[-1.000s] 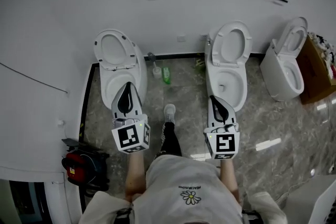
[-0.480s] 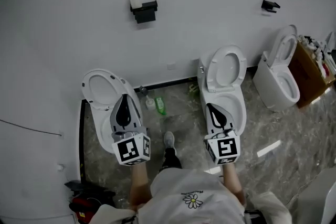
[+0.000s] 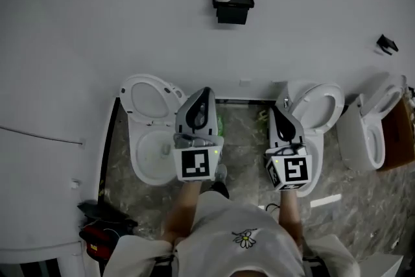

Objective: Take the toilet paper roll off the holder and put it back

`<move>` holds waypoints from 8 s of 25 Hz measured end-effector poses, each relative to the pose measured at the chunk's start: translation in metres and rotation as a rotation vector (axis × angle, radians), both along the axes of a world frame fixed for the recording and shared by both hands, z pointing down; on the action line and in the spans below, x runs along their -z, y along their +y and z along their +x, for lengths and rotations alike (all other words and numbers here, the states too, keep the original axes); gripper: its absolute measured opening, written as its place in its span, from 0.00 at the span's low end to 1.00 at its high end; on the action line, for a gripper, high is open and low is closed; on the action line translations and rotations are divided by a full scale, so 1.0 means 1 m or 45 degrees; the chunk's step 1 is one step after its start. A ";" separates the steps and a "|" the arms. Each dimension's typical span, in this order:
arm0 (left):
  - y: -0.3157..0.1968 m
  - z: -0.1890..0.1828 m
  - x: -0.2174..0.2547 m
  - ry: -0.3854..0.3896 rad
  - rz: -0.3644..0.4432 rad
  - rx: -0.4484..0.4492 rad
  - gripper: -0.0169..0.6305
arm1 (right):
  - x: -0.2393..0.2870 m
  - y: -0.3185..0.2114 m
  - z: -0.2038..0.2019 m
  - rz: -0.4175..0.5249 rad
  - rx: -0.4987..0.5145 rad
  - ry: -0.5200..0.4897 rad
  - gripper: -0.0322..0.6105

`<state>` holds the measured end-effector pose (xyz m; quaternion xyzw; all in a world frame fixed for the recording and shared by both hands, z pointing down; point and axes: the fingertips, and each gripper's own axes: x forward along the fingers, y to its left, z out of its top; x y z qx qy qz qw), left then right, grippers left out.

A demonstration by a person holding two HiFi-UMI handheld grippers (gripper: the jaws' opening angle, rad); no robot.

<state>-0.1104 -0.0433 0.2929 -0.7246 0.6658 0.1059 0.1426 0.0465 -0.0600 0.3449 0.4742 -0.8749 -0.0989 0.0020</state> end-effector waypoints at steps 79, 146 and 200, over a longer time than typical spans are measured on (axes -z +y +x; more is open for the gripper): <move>-0.222 -0.074 0.002 -0.008 -0.100 0.230 0.05 | 0.186 -0.306 -0.072 0.255 0.242 -0.300 0.15; -0.254 -0.070 -0.049 0.056 -0.303 0.094 0.05 | 0.097 -0.311 -0.007 0.281 -0.144 -0.196 0.47; -0.289 -0.091 -0.031 0.022 -0.269 0.165 0.05 | 0.176 -0.413 -0.092 0.174 0.090 -0.290 0.46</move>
